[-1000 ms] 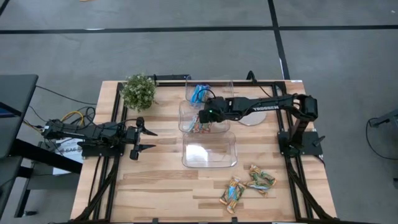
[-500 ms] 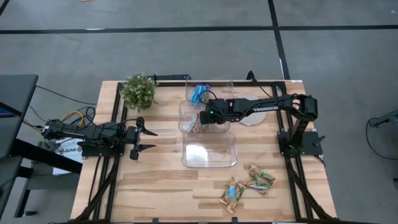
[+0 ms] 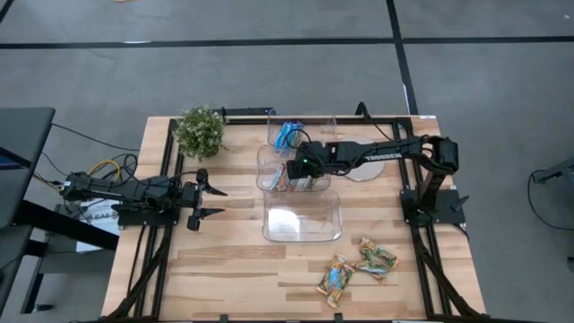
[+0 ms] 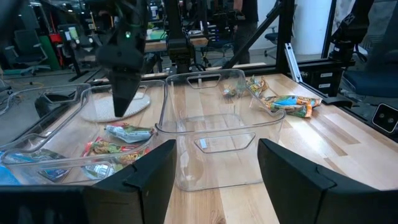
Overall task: Pick and place Granola Bars by type
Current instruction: Put the yellow granola bar into the bottom transparent bin
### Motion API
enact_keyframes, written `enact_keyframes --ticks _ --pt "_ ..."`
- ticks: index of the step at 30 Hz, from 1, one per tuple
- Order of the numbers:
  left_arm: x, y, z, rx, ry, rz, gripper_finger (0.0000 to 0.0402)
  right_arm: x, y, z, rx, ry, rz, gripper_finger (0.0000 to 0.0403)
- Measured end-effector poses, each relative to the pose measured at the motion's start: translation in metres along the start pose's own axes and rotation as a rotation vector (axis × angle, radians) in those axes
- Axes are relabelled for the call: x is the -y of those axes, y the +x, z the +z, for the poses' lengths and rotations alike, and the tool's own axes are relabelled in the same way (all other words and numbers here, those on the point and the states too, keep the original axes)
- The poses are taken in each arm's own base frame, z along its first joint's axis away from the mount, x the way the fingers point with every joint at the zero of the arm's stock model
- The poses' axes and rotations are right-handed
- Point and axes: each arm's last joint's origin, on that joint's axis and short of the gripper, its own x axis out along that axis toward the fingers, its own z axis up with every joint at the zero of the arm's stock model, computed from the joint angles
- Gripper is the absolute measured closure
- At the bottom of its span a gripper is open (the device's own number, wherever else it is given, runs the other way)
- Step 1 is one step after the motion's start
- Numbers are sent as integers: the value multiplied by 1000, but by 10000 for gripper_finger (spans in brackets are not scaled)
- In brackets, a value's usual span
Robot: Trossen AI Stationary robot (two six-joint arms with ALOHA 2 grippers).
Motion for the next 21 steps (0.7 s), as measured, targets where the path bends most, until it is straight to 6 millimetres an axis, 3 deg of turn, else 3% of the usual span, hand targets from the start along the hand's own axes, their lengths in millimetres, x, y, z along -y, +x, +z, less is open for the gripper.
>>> enact_keyframes --ticks 12,21 --pt "0 0 0 0 0 0 182 -17 -53 -2 75 -102 179 300" --pt "0 0 0 0 0 0 182 -31 -110 -32 81 -229 351 300"
